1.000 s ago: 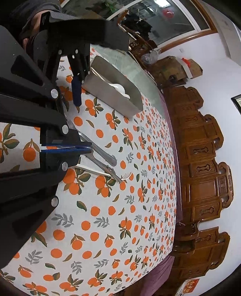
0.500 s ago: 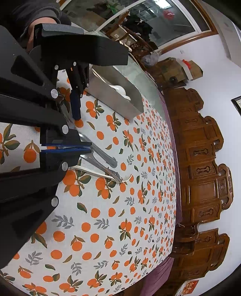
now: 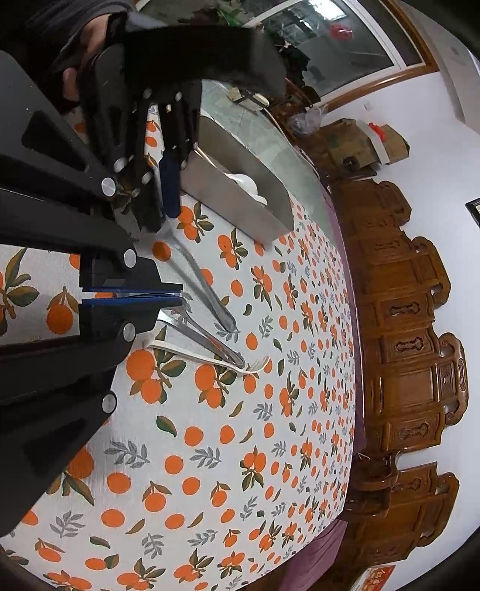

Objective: Organize utensils
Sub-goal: 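Grasp a steel fork by its handle with the left gripper, then lower the steel fork into the tray with the left gripper while the right gripper approaches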

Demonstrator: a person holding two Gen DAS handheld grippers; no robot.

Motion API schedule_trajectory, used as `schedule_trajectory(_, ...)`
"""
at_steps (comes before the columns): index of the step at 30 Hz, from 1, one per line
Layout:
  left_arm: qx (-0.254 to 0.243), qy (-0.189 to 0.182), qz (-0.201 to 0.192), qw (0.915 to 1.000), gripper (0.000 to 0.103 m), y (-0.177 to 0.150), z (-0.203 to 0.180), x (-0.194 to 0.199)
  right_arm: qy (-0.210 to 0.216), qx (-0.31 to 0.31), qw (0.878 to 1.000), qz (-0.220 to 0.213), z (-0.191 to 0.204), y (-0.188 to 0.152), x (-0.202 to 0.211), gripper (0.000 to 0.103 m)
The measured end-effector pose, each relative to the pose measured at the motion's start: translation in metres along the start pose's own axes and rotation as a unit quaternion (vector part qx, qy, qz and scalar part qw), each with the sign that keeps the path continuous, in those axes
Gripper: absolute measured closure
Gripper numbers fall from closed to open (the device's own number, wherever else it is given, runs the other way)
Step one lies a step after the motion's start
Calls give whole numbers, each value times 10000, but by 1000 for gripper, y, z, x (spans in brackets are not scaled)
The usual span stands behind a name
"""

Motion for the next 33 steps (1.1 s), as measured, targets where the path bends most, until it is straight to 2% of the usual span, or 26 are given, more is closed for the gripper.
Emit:
schedule_trajectory(2,24,122,-121,9998,103,0,3,6,5,-1,10000,3,0,0,0,101)
schedule_trajectory(6,112,137,-90,9998,103,1,10,3,8,0,10000,-9,1,0,0,101)
schedule_trajectory(11,97,384,-184,9990,103,12,17,15,74,-25,9999,-74,0,2,3,101)
schedule_trajectory(13,24,462,-137,9988,93,19,19,18,123,-42,9998,-114,-1,4,5,101)
schedule_trajectory(14,-16,469,-57,9989,80,25,20,16,143,-39,9998,-133,-1,4,6,101)
schedule_trajectory(15,-74,484,20,9988,74,30,20,13,154,-25,9998,-139,0,5,6,101)
schedule_trajectory(23,-498,768,1014,9906,75,45,21,-34,200,-43,9995,-220,-4,9,12,101)
schedule_trajectory(28,-306,677,1146,9906,78,50,29,-44,264,-48,9994,-220,-4,11,11,101)
schedule_trajectory(29,-277,633,1147,9910,81,51,30,-44,274,-42,9994,-209,-4,11,10,100)
schedule_trajectory(30,-267,585,1141,9914,90,52,31,-44,278,-29,9994,-200,-3,11,10,100)
schedule_trajectory(33,-278,566,1096,9920,96,50,29,-42,279,-6,9995,-177,-2,11,9,101)
Point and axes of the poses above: each gripper's, at about its wrist camera, not at the fingertips, and x roughly against the way its jaws point, z to its left, y to its top, the point moved 2 cm from there along -x, roughly the way its jaws point, and after that the axes turned 15 degrees about z, right-handed, at the moved point
